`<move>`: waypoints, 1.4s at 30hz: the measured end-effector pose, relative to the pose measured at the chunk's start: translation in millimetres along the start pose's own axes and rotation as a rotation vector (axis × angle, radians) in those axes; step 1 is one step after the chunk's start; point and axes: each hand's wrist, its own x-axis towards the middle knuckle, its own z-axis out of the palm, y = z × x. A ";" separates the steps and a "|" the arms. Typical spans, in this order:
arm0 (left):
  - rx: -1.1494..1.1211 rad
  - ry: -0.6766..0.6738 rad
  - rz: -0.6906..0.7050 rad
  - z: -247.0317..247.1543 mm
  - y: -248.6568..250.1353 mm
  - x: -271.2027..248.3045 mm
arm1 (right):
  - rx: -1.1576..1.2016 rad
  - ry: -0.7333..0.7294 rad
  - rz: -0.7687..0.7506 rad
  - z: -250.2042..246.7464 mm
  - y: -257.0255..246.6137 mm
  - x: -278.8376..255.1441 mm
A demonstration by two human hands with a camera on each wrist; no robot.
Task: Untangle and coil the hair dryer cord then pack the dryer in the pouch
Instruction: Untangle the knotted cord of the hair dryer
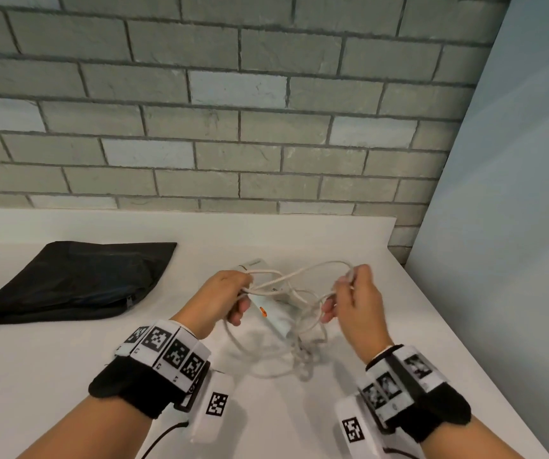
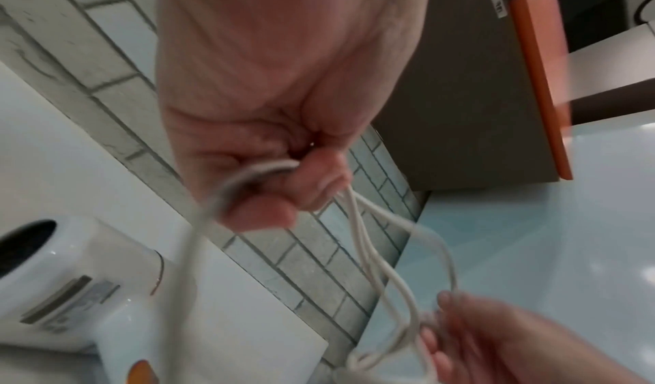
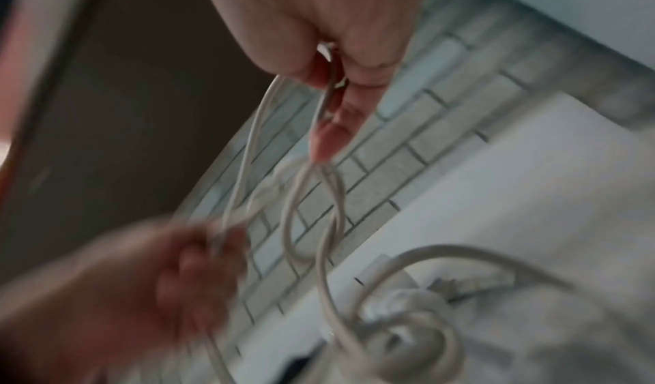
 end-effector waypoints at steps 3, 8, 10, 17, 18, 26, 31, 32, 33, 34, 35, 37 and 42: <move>-0.042 0.011 -0.011 -2.5 -0.9 1.2 | 0.263 0.034 0.302 -16.8 9.3 13.8; 0.034 0.044 0.138 10.7 0.8 -0.3 | -0.587 -0.211 -0.088 -24.3 9.7 13.8; 0.133 0.066 0.222 18.0 7.3 -2.2 | -0.765 -0.258 -0.387 -18.4 -7.6 7.4; 0.248 0.110 0.428 28.4 29.1 -7.7 | -0.691 -0.337 -0.424 -6.9 -37.6 7.6; 0.231 0.118 0.429 25.2 30.0 -7.2 | -0.569 -0.347 -0.427 -13.0 -36.8 9.3; 0.128 0.230 0.361 -9.3 20.0 7.3 | 0.700 0.089 0.343 -58.4 5.1 39.3; 0.229 0.233 0.385 -9.5 18.7 5.6 | -0.017 -0.002 0.412 -49.6 19.8 31.3; 0.258 0.227 0.386 -7.8 18.1 5.2 | -0.262 -0.036 0.293 -46.4 15.7 28.7; 0.285 0.222 0.389 -5.9 17.0 5.1 | -0.456 -0.063 0.132 -43.6 10.6 26.4; 0.311 0.216 0.390 -3.7 16.3 5.0 | -0.586 -0.063 -0.033 -38.9 -0.4 21.9; 0.334 0.212 0.389 -1.0 15.8 5.1 | -0.669 -0.069 -0.174 -33.3 -11.3 17.5; 0.359 0.193 0.381 5.3 16.5 4.9 | -0.829 -0.109 -0.397 -18.3 -28.7 8.8; 0.342 0.114 0.355 19.4 22.9 2.4 | -1.091 -0.198 -0.370 7.5 -43.5 5.8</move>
